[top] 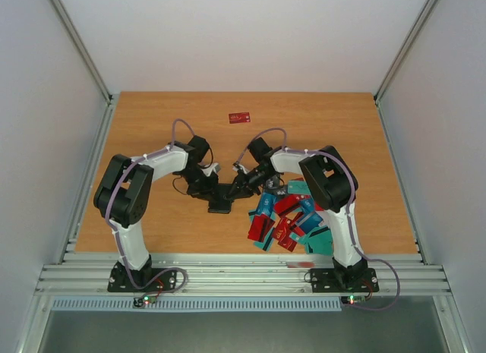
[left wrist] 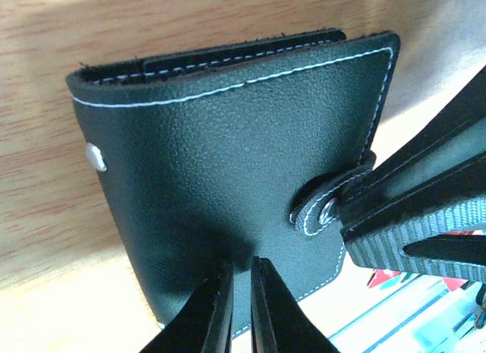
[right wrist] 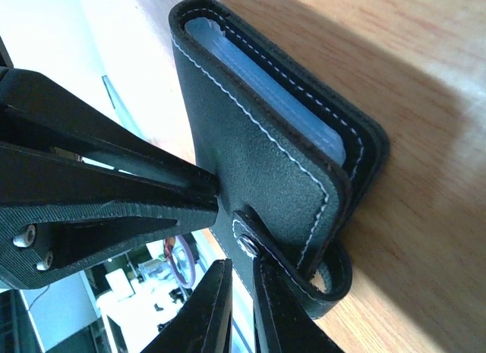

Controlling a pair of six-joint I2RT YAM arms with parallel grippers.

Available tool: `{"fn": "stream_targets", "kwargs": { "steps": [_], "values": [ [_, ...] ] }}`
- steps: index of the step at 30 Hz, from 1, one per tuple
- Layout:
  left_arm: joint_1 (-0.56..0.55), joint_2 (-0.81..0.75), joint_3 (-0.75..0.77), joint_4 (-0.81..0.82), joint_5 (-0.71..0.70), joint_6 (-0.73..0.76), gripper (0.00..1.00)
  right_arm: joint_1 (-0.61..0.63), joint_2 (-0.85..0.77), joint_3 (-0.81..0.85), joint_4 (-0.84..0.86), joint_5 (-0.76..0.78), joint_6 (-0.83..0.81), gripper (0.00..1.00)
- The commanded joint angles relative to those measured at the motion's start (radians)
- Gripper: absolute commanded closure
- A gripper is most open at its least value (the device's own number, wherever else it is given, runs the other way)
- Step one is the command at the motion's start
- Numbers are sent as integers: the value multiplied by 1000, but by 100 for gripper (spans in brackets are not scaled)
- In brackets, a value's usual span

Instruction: Put the credit cards into the card holder

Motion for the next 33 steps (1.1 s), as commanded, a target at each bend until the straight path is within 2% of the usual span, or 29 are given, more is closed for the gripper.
{"fn": "stream_targets", "kwargs": {
  "steps": [1,24,33],
  "values": [
    [-16,57,-1,-2,12,7,90,26,44,28,9,23,-4,90],
    [-16,81,22,-21,25,26,90,51,107,91,-70,-33,-21,91],
    [-16,79,14,-6,26,20,90,55,115,141,-194,40,-51,91]
  ]
}}
